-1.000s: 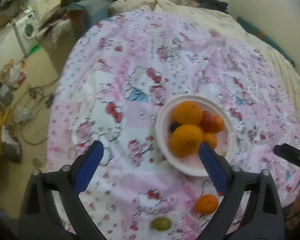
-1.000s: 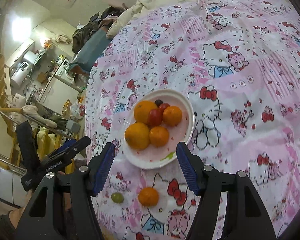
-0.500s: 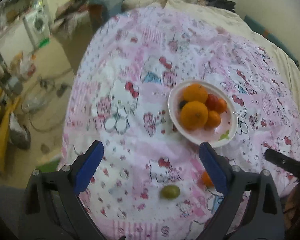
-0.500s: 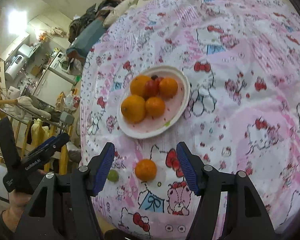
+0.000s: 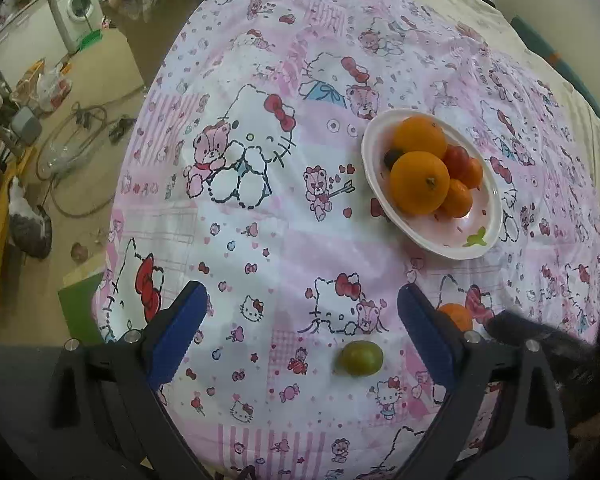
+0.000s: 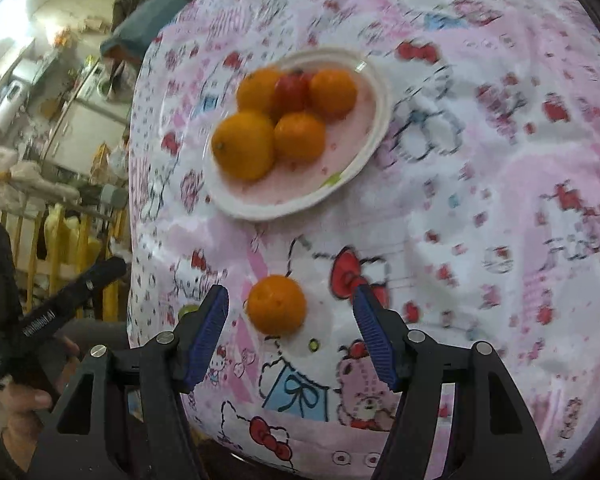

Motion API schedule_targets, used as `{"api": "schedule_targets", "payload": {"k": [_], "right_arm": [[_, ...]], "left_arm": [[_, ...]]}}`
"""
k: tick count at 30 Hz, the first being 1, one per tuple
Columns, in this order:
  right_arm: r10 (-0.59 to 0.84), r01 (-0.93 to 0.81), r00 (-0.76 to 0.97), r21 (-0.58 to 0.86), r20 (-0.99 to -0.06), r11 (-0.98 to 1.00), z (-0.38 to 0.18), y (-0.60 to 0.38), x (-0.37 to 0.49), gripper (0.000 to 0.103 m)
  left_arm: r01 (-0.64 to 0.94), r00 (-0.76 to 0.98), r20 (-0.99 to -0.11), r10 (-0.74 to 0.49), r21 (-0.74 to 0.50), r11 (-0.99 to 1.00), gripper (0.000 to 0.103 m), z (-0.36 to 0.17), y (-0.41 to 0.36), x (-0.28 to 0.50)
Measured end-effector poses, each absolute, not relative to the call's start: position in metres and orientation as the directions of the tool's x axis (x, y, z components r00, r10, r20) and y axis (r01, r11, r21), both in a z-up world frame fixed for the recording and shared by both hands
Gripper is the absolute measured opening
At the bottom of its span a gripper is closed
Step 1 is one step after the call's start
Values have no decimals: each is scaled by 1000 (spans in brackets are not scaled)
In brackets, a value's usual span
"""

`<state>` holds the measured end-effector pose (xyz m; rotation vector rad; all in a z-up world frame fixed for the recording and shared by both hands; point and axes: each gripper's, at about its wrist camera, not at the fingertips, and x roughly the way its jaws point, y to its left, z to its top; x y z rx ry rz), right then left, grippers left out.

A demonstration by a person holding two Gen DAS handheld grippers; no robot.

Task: Organize fruits
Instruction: 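Grasp the last tangerine beside the plate with the right tool, then grasp the green grape with the left tool while the right holds the tangerine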

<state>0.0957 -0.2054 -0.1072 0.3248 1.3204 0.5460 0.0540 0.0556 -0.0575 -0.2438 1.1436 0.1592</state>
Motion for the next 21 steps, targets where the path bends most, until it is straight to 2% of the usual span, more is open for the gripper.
{"api": "schedule_targets", "payload": {"k": [2,8,10,11,16,21], "right_arm": [[551,-208,101,524,-829,826,-118,-191,94,67],[443,-309,88,399,-892,864,-138,-158,90,66],[443,-329,89,393,-892,858,-138,-155,89,56],[445,-329,81,397,-892,857,-139,-155,90,46],[481,-303,70,441,-874,845,-137,-164,91,45],[520,-230,123,486,-845,843,-123,-188,99,45]], "left_arm": [[-249,404,-915,-1,-111,962,94,-58,57,55],[-251,392,-920,0,-107,962,94,-62,59,53],[-249,383,-924,-2,-105,963,94,-64,60,53],[-246,376,-927,-6,-106,964,94,-66,60,53],[-188,342,-939,-37,-107,976,94,-75,48,51],[-39,269,-962,-52,-65,997,94,-92,15,47]]}}
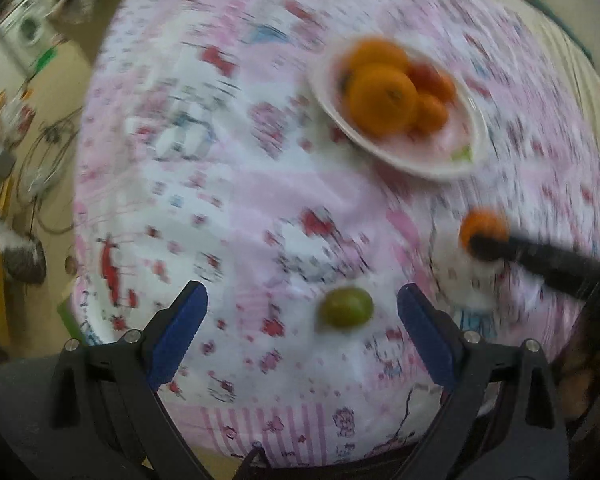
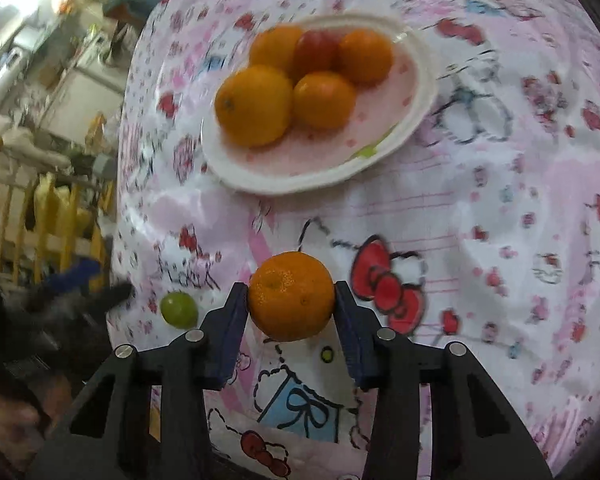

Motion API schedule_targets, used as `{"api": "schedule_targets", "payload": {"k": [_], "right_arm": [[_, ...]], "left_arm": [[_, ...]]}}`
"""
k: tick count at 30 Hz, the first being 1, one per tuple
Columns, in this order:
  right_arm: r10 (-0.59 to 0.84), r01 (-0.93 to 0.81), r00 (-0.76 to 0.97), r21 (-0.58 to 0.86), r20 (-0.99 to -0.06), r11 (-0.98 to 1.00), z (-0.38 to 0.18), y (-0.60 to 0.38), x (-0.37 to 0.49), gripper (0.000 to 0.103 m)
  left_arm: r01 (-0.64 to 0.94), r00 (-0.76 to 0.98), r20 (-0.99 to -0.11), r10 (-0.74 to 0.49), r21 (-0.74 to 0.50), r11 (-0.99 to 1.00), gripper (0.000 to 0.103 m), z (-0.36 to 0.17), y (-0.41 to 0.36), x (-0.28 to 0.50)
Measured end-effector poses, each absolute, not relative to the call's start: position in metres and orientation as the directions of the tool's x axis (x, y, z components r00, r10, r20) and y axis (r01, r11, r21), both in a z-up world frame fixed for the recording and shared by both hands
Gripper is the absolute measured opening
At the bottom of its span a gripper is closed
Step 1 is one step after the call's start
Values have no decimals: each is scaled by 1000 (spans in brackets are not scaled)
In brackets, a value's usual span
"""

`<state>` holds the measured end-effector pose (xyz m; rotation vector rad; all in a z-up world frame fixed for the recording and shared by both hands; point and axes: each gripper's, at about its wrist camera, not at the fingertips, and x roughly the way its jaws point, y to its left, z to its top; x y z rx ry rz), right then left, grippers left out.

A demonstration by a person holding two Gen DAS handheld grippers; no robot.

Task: Organize fruits
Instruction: 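Grasp the green grape with the left tool while the right holds the tangerine, then set the green grape on the plate with the left tool while the right releases the tangerine there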

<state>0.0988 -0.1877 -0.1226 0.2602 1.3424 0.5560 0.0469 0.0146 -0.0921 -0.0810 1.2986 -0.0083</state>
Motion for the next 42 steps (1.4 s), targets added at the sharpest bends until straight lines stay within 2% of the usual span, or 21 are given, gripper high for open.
{"api": "schedule_targets", "payload": {"k": [3,5,9,11,12,14,18,28,32,42], "right_arm": [[543,-190,157,515,-825,836,-113,-205,101,45],[554,-167,174,530,-814,831,-108,-216,100,45],[568,-149,189,548,-801,823,-104,-227,99,45],[572,-145,191,553,-798,820,-103,-230,99,45],[573,-144,192,555,-797,819,-102,-232,98,45],[577,-141,193,560,-793,817,-100,-234,99,45],[588,-140,205,572,-782,809,-96,-236,101,45],[603,-126,234,592,-762,796,-84,-246,105,45],[604,-123,245,594,-758,795,-78,-251,117,45],[591,-113,244,583,-769,804,-78,-250,170,45]], "left_arm": [[36,228,-972,-60,-53,998,93,-104,-2,44],[67,224,-973,-55,-41,997,77,-108,-10,44],[104,217,-976,-16,7,995,66,-116,-18,46],[112,195,-981,-21,1,994,47,-122,-22,47],[120,198,-980,-16,8,993,45,-123,-24,48],[140,214,-976,-26,4,990,32,-121,-29,47],[151,233,-972,-29,7,988,27,-115,-33,46],[92,330,-930,-163,-141,986,27,-66,-12,56],[84,355,-919,-170,-150,985,27,-52,-19,83],[94,348,-925,-154,-129,987,27,-80,-52,138]]}}
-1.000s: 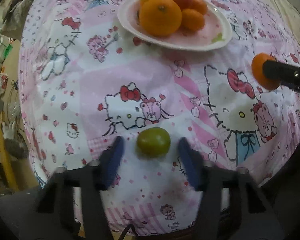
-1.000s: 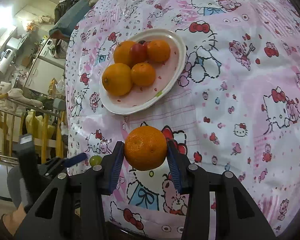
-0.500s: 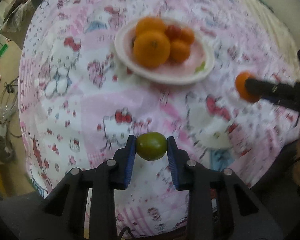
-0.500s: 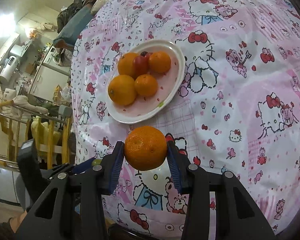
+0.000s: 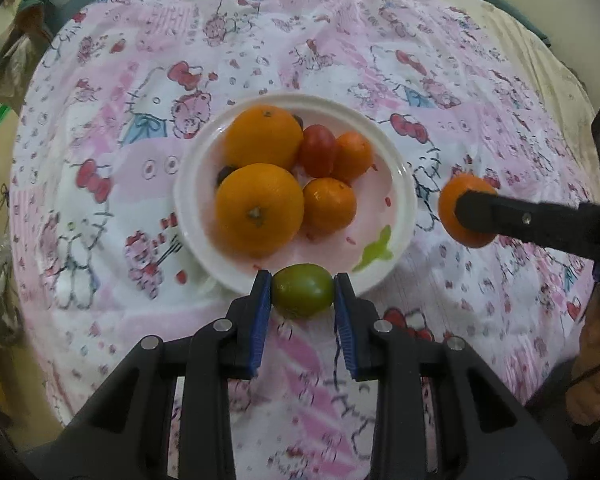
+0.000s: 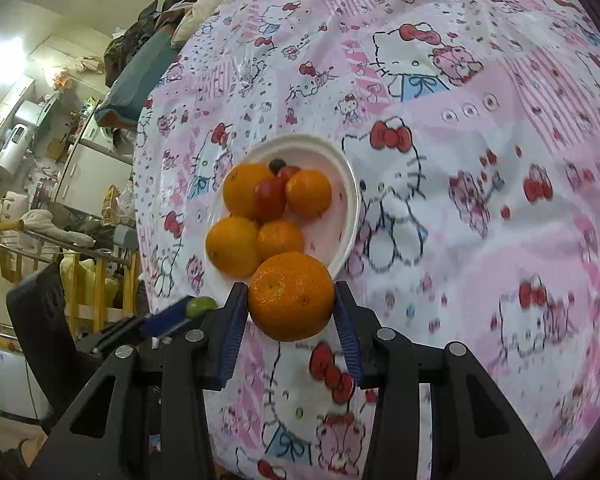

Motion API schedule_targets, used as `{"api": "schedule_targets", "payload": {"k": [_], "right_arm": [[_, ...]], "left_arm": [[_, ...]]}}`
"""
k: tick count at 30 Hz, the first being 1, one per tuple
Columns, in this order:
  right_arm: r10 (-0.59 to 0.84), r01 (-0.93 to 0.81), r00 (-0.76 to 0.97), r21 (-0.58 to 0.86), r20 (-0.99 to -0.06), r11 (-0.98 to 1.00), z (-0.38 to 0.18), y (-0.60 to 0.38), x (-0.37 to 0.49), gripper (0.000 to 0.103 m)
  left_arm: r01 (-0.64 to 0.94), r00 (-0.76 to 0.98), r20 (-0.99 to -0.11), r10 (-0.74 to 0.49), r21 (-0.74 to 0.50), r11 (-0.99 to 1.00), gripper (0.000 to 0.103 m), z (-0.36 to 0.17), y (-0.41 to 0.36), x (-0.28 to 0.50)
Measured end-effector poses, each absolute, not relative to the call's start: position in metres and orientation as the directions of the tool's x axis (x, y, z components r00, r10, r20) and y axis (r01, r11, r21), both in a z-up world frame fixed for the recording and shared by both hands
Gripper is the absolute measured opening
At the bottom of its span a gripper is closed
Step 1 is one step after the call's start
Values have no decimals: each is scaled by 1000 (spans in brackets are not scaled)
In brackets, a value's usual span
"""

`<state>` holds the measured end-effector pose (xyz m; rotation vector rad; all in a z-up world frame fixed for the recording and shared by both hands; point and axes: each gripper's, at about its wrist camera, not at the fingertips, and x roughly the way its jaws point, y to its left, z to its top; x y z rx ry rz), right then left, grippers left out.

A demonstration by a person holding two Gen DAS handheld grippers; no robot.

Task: Organize fruits
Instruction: 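Set the green grape on the plate with the left tool while the right releases the tangerine there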

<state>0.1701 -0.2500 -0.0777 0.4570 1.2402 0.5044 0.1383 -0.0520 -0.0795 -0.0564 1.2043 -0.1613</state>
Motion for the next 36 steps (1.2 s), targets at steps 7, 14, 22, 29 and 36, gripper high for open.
{"api": "schedule_targets", "payload": {"k": [7,14,22,29,36], "right_arm": [[574,-141,217,557,-789,819,-95,-230,206,45],[552,-128,185,537,-813,834,-119,-222,225,45],[551,-132,175,535,-816,835,-126,-220,225,47],[537,-165,184,513,-823,843,-121,-214,222,50],[529,-183,231,497,-817,848,-105,-218,220,69]], "left_arm": [[76,309,-941,-139,-121,990,27,-103,-58,151],[49,306,-942,-136,-128,991,28,-107,-56,159],[51,289,-950,-118,-108,993,29,-106,-59,160],[66,301,-948,-108,-93,993,59,-105,-66,160],[73,317,-940,-126,-108,991,74,-95,-65,152]]}}
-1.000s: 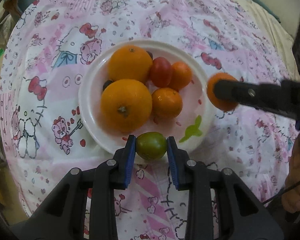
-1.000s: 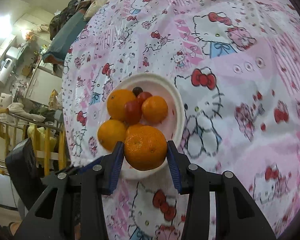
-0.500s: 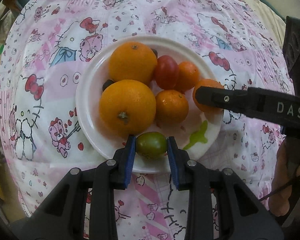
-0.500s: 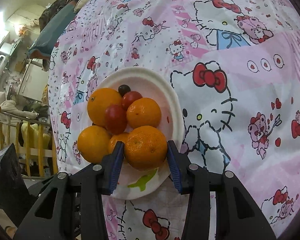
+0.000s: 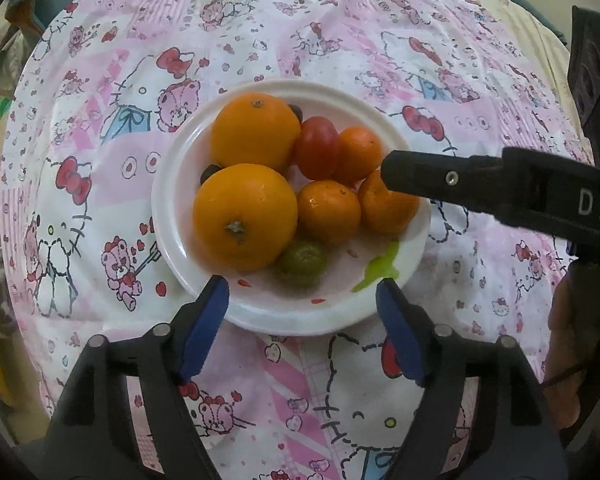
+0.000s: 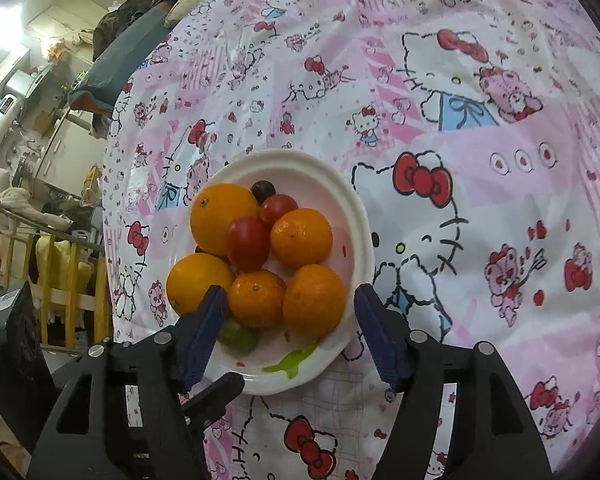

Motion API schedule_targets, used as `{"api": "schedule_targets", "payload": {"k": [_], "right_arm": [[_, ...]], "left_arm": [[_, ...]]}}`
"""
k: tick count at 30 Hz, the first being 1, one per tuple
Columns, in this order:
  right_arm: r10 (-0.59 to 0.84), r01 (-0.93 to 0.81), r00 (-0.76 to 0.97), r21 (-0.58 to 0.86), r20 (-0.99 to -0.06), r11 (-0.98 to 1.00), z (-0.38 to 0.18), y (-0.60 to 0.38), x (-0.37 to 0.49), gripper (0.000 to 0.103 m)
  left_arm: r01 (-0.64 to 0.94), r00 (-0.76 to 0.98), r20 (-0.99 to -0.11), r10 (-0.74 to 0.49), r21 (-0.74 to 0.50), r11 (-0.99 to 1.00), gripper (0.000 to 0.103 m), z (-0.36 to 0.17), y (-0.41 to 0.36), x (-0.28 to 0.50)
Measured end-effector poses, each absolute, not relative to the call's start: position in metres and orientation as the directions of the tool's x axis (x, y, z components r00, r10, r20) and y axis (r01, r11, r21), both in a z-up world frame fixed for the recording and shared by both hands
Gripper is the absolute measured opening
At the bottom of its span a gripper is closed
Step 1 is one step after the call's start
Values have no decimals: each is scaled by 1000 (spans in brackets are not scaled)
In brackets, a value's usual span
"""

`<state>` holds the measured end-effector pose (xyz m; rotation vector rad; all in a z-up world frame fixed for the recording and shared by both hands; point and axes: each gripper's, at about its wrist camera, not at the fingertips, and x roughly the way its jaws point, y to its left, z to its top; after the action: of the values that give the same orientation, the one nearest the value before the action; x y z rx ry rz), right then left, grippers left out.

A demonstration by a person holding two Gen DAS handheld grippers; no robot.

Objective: Organize fruits

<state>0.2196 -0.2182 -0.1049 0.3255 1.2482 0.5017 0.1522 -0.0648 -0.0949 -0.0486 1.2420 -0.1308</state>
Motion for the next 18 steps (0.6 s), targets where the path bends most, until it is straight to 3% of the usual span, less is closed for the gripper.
{"api": "schedule_targets", "payload": {"k": [7,15,18], "right_arm": [[515,-200,269,476,-814,856,-89,-224,213,70],[492,-210,374,445,-786,870,-50,-242,189,85],[492,-210,406,445,-770,871,-37,-250,177,89]], "left_arm": [[47,369,-922,-115,-105,993,74,-74,-53,138],[-25,485,-870,-88,-114,993,74,-35,-22,127],[-35,525,-848,-76,-110,993,87,-20,-9,120]]}}
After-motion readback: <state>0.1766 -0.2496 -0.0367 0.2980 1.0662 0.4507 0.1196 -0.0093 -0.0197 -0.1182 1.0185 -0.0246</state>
